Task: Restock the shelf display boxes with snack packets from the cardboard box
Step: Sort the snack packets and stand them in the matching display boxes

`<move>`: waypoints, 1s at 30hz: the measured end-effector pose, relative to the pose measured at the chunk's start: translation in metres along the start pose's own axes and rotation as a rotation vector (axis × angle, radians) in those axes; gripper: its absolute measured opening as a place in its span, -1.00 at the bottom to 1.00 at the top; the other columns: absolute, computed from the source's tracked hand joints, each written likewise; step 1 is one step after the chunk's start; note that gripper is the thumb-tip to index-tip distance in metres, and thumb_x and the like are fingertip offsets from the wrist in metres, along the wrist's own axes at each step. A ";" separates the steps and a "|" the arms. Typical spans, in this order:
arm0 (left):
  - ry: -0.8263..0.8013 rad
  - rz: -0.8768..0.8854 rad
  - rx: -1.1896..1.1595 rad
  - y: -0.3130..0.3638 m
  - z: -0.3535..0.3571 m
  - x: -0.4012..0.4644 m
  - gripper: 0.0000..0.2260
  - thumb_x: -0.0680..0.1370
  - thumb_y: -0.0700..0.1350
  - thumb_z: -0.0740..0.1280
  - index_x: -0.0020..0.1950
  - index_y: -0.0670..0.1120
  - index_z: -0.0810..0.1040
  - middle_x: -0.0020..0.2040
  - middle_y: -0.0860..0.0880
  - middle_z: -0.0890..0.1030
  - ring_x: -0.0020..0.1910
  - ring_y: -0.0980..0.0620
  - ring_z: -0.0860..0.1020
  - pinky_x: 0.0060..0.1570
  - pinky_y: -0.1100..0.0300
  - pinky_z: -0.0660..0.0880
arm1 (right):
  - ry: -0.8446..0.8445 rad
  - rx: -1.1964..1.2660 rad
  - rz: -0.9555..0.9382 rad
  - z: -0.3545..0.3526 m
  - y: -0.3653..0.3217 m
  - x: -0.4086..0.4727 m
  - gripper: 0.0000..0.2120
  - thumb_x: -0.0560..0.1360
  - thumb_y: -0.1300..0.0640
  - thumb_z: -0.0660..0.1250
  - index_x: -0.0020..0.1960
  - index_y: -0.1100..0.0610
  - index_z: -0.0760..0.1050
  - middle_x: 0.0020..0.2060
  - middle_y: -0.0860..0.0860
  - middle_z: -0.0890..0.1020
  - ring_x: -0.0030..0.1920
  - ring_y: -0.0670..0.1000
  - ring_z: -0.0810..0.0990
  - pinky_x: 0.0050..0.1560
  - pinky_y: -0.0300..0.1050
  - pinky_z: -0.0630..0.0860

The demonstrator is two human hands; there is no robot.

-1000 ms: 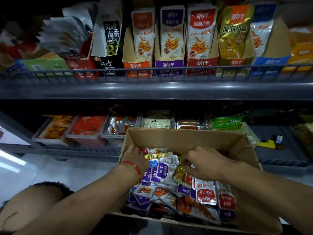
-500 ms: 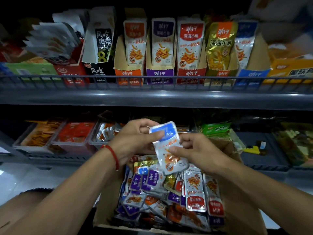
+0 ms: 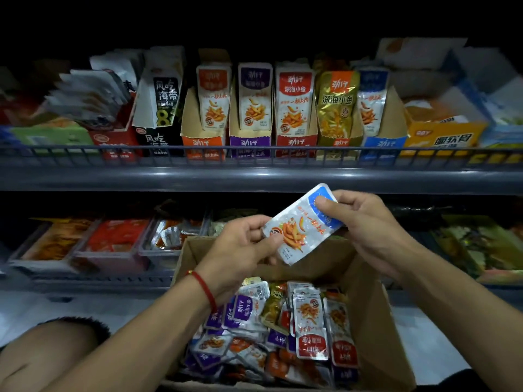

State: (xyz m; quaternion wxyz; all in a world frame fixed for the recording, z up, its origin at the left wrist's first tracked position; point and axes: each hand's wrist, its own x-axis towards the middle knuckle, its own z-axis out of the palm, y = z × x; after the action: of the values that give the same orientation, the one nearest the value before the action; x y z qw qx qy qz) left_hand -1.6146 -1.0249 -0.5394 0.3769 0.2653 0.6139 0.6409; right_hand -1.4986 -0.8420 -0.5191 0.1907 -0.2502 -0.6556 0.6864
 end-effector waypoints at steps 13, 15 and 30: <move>0.111 0.150 -0.131 0.040 0.066 0.026 -0.84 0.50 -0.27 0.46 0.06 -0.21 0.58 -0.08 -0.22 0.72 -0.07 -0.14 0.72 -0.08 0.06 0.67 | 0.050 -0.190 -0.117 -0.074 -0.065 0.013 -0.83 0.58 0.13 0.37 0.00 0.25 0.63 -0.08 0.13 0.75 -0.06 0.03 0.72 -0.11 -0.15 0.63; 0.106 0.170 -0.058 0.050 0.071 0.039 -0.82 0.51 -0.23 0.48 0.09 -0.16 0.57 -0.12 -0.17 0.73 -0.13 -0.07 0.72 -0.07 0.04 0.67 | 0.072 -0.303 -0.226 -0.086 -0.083 0.021 -0.79 0.60 0.13 0.36 0.03 0.30 0.61 -0.08 0.13 0.74 -0.07 0.02 0.70 -0.04 -0.14 0.65; 0.080 0.842 1.547 0.080 0.126 0.120 -0.48 0.39 -0.23 0.41 0.35 -0.11 0.48 0.32 -0.10 0.52 0.36 -0.12 0.41 0.40 -0.08 0.31 | 0.250 -1.301 -0.675 -0.127 -0.177 0.134 -0.72 0.66 0.06 0.27 0.28 0.21 0.52 0.16 0.19 0.60 0.01 -0.01 0.47 -0.03 -0.05 0.40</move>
State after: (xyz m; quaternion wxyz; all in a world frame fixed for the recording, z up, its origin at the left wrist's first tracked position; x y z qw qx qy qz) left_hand -1.5946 -0.8510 -0.4619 -0.1979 0.6278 0.7397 0.1401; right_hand -1.5418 -0.6489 -0.3575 0.2778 -0.1738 -0.9443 0.0297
